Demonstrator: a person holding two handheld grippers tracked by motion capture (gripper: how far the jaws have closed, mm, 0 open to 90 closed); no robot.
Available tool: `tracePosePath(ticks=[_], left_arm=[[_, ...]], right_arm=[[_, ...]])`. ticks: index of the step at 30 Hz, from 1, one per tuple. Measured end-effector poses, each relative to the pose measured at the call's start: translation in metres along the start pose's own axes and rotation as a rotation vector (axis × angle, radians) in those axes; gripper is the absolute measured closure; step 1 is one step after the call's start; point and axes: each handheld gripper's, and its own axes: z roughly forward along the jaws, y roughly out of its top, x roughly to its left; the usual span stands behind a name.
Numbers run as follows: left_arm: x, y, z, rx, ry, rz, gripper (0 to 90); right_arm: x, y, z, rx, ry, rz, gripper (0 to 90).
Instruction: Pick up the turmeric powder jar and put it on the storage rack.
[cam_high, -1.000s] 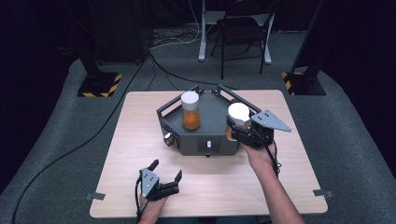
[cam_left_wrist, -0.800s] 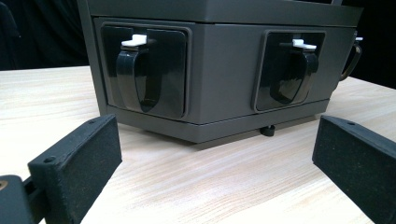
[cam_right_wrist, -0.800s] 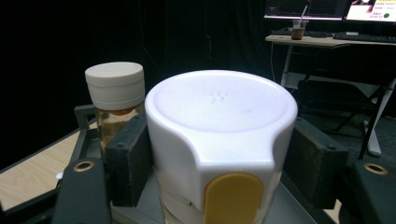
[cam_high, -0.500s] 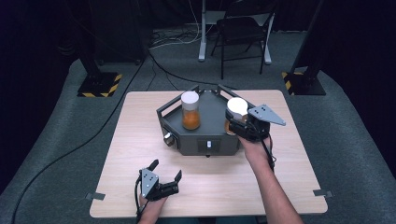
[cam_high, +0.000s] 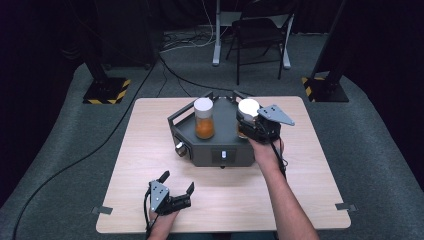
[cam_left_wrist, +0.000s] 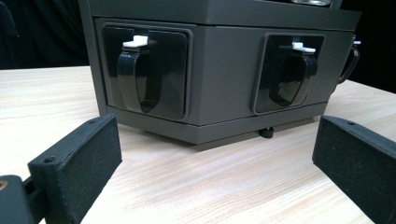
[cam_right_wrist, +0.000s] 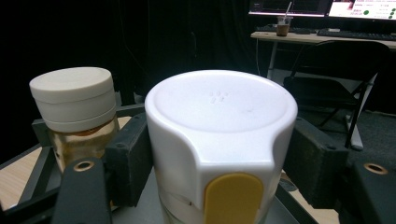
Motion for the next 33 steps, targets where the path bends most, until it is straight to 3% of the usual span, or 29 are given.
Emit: tracePosePath(ticks=[16,25,33], left_arm=[[0.001,0.000,0.000,-0.002,-0.004,-0.005,0.7],[0.001,0.000,0.000,-0.002,-0.005,-0.007,0.7],[0.001,0.000,0.000,-0.003,-0.005,-0.007,0.7]], right_arm=[[0.009,-0.006,0.024,0.032,-0.022,0.026,29.7],[0.011,-0.008,0.029,0.051,-0.024,0.044,29.7],[0.010,-0.004,0.030,0.068,-0.016,0.030,29.6]])
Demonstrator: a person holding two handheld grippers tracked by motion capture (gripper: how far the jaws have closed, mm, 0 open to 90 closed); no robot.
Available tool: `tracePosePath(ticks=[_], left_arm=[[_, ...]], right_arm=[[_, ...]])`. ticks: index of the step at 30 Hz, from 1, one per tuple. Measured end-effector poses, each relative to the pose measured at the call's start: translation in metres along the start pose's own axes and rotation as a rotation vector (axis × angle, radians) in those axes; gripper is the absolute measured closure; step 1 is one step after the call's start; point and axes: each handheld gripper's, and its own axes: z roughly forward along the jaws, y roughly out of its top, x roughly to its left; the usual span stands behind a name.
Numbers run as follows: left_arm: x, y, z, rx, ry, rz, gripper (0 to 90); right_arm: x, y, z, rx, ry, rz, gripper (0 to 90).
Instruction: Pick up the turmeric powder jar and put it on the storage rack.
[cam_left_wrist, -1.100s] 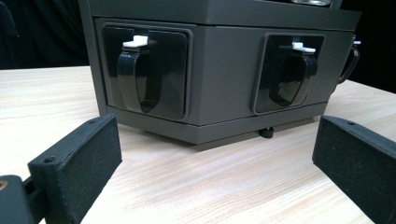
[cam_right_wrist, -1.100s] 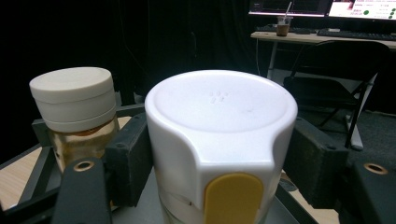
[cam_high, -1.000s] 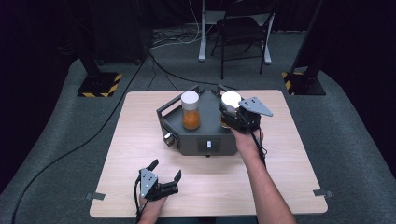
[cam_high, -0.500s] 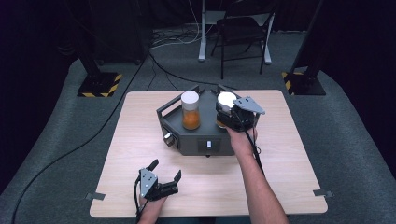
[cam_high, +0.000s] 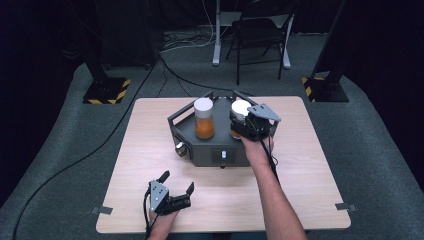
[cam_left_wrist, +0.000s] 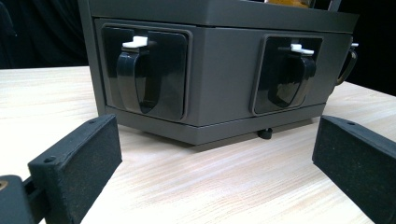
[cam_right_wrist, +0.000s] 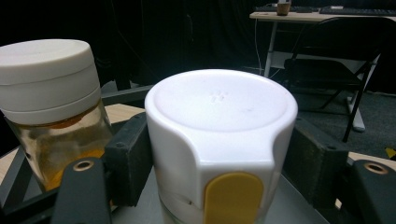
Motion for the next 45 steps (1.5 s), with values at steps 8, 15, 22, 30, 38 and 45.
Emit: tracePosePath(ticks=[8,15,22,30,38,45], left_arm=[[0.000,0.000,0.000,0.000,0.000,-0.001,0.7],[0.000,0.000,0.000,-0.002,0.000,-0.003,0.7],[-0.001,0.000,0.000,-0.001,0.003,0.002,0.7],[-0.001,0.000,0.000,-0.001,0.003,0.003,0.7],[-0.001,0.000,0.000,0.000,0.003,0.003,0.7],[-0.001,0.000,0.000,0.001,0.005,0.003,0.7]], right_arm=[[0.000,0.001,0.000,0.003,0.001,-0.002,29.5],[-0.002,0.000,0.000,0.005,0.007,0.004,26.3],[-0.001,0.000,0.001,0.005,-0.003,0.044,0.0],[-0.003,-0.006,-0.011,-0.027,0.004,0.052,0.0],[-0.009,-0.018,-0.031,-0.047,0.014,0.035,0.0],[-0.017,-0.030,-0.051,-0.082,0.028,0.040,0.0]])
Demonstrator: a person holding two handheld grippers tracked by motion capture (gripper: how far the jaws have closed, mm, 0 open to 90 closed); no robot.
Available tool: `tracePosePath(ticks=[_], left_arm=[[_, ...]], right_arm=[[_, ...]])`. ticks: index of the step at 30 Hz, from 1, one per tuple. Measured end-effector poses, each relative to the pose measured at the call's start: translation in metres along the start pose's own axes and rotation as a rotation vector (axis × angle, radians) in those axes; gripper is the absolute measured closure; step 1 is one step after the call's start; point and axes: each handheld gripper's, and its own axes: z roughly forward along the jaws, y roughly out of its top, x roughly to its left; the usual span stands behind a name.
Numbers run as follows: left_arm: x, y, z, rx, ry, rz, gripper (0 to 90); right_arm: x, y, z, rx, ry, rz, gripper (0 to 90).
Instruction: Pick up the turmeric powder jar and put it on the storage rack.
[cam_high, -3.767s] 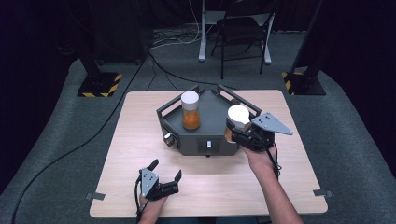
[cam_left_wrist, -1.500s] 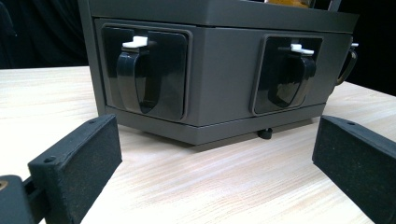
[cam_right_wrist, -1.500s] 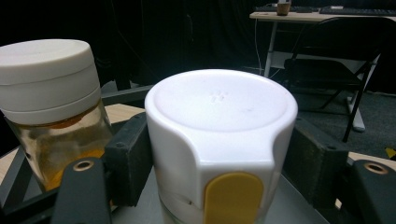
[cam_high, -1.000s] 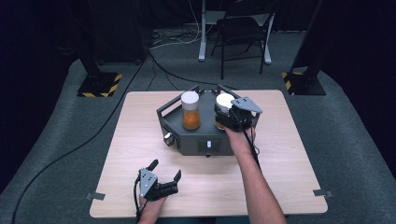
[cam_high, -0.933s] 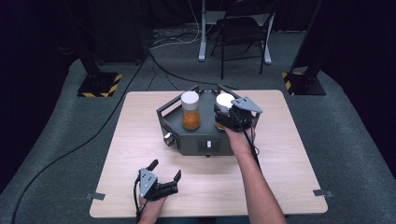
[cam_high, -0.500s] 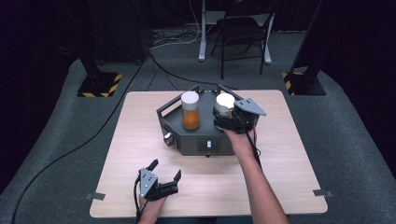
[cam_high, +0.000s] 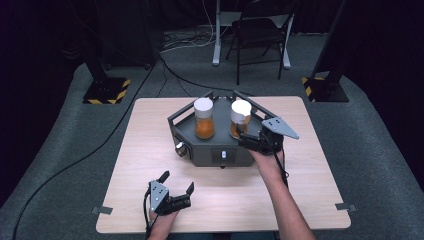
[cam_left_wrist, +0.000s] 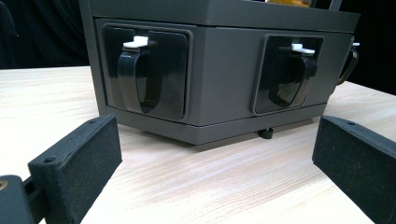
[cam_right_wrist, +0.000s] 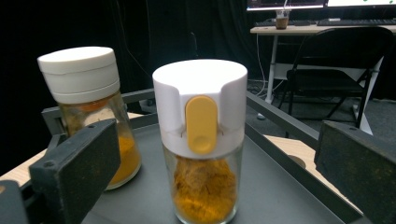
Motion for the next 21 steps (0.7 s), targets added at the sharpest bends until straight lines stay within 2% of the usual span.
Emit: tracePosePath(ticks=[11,21], left_arm=[[0.000,0.001,0.000,0.004,-0.001,0.000,0.7],[0.001,0.001,0.001,0.008,-0.005,0.004,0.7]], right_arm=[[-0.012,-0.010,-0.024,-0.020,-0.012,0.008,0.0],[-0.020,-0.015,-0.036,-0.030,-0.011,0.022,0.0]])
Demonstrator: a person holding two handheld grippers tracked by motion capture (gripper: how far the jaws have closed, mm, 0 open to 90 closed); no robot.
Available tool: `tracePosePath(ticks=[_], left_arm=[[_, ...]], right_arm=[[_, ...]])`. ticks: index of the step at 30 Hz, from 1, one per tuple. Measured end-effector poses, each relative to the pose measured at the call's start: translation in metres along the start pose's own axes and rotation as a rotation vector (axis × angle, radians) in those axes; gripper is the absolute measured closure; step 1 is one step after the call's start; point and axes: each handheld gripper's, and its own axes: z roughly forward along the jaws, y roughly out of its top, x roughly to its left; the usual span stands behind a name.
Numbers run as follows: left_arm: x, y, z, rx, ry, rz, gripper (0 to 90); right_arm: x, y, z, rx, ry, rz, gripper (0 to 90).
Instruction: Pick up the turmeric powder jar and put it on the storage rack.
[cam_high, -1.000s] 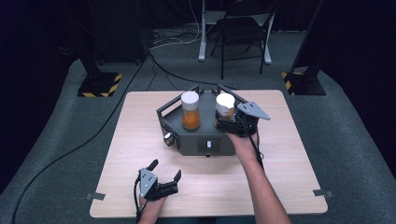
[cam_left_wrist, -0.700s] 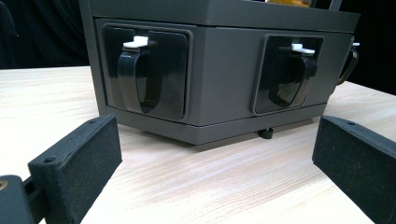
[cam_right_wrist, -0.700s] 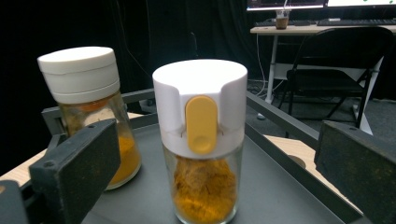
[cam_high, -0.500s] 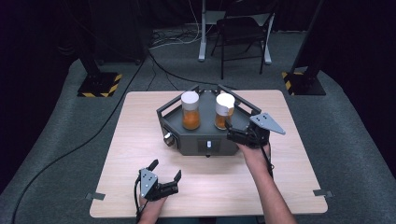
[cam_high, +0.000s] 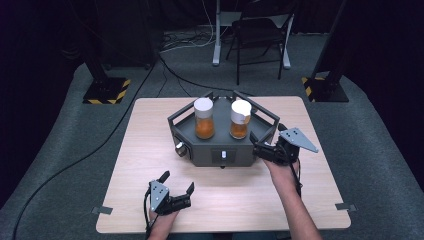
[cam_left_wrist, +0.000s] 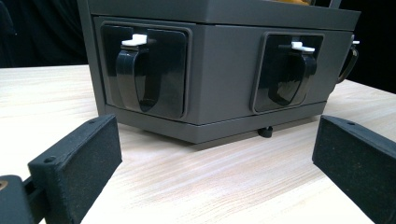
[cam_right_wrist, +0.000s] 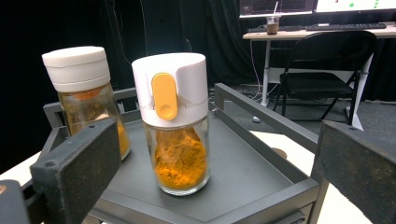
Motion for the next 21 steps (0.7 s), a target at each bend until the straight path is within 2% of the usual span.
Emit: tracePosePath(ticks=[8,12,18,21], left_arm=[[0.001,0.000,0.000,0.003,-0.007,-0.002,0.7],[0.001,0.000,0.000,0.003,-0.006,-0.002,0.7],[0.001,0.000,0.000,0.004,-0.007,0.000,0.8],[0.001,0.000,0.000,0.004,-0.011,-0.003,0.7]], right_arm=[[-0.003,-0.007,-0.009,-0.006,-0.003,-0.001,0.0],[-0.007,-0.012,-0.013,-0.013,0.004,0.020,0.0],[-0.010,-0.020,-0.019,-0.010,-0.009,0.027,0.0],[-0.010,-0.026,-0.024,-0.009,-0.024,0.013,0.0]])
